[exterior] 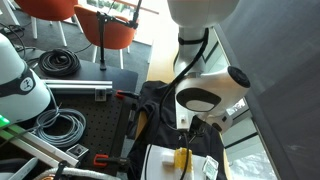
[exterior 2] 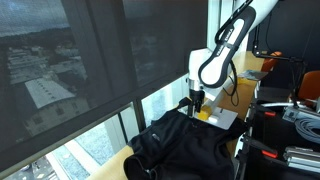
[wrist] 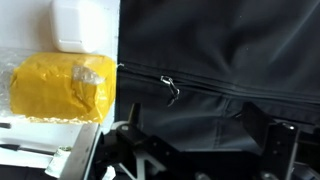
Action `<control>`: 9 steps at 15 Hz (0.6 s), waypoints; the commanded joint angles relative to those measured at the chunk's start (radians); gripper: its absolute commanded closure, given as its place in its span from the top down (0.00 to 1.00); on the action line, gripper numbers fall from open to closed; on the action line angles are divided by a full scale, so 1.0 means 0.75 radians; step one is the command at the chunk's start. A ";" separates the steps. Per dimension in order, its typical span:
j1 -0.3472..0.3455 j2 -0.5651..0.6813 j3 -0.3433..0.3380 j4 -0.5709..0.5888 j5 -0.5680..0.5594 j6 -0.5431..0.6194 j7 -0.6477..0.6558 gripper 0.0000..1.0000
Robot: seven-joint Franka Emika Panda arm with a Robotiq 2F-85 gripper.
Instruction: Close the zipper on the black jacket.
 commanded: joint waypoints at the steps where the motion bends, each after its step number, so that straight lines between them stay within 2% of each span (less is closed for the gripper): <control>1: 0.016 0.076 -0.020 0.053 -0.026 0.025 0.010 1.00; 9: 0.026 0.183 -0.024 0.163 -0.051 0.026 0.004 1.00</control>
